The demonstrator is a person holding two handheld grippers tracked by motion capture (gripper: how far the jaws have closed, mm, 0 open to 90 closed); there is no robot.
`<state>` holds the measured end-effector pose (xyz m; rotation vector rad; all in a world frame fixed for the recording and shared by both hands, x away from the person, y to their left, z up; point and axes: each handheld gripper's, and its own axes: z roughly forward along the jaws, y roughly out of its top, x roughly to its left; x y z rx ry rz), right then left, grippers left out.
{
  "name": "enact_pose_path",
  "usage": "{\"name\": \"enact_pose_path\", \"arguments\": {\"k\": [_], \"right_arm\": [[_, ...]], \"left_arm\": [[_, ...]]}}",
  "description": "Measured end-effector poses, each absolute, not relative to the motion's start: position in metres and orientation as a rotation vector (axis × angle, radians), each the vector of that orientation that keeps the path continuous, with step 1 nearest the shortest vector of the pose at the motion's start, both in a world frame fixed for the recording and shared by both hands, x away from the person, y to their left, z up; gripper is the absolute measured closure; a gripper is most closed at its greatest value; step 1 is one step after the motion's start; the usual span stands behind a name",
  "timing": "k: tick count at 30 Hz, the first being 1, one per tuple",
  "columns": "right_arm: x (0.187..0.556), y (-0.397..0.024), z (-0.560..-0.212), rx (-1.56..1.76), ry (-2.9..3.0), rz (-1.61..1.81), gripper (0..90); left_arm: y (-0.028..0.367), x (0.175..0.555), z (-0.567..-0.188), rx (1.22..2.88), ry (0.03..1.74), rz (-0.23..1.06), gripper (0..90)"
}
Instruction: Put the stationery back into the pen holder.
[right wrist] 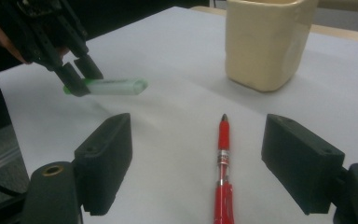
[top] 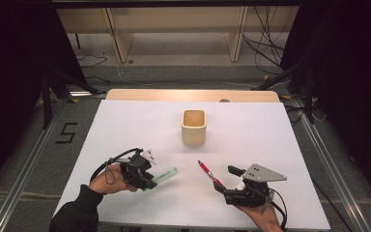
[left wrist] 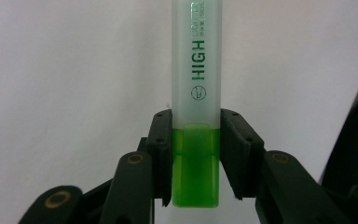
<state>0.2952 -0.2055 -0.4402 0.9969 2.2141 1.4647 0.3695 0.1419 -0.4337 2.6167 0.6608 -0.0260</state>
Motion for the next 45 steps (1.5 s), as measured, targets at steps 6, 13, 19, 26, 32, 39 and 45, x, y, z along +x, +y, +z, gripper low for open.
{"name": "enact_pose_path", "arguments": {"k": [6, 13, 19, 26, 32, 39, 45], "right_arm": [[0.287, -0.189, -0.437, 0.887, 2.251, 1.425, 25.2], [0.277, -0.171, -0.436, 0.749, 2.291, 1.337, 25.1], [0.271, -0.153, -0.437, 0.616, 2.314, 1.251, 25.0], [0.264, -0.138, -0.438, 0.491, 2.304, 1.158, 25.0], [0.261, -0.128, -0.44, 0.407, 2.293, 1.088, 25.4], [0.26, -0.115, -0.441, 0.299, 2.265, 0.992, 25.9], [0.26, -0.102, -0.445, 0.209, 2.237, 0.915, 26.6]], "left_arm": [[0.134, 0.365, -0.432, 2.622, 0.629, -0.052, 66.5], [0.127, 0.361, -0.429, 2.621, 0.62, -0.067, 66.5], [0.122, 0.36, -0.429, 2.625, 0.612, -0.085, 66.5], [0.118, 0.359, -0.429, 2.628, 0.613, -0.095, 66.5], [0.116, 0.359, -0.429, 2.624, 0.62, -0.102, 66.4], [0.117, 0.359, -0.427, 2.625, 0.633, -0.104, 66.5], [0.118, 0.359, -0.425, 2.621, 0.64, -0.103, 66.5]]}}
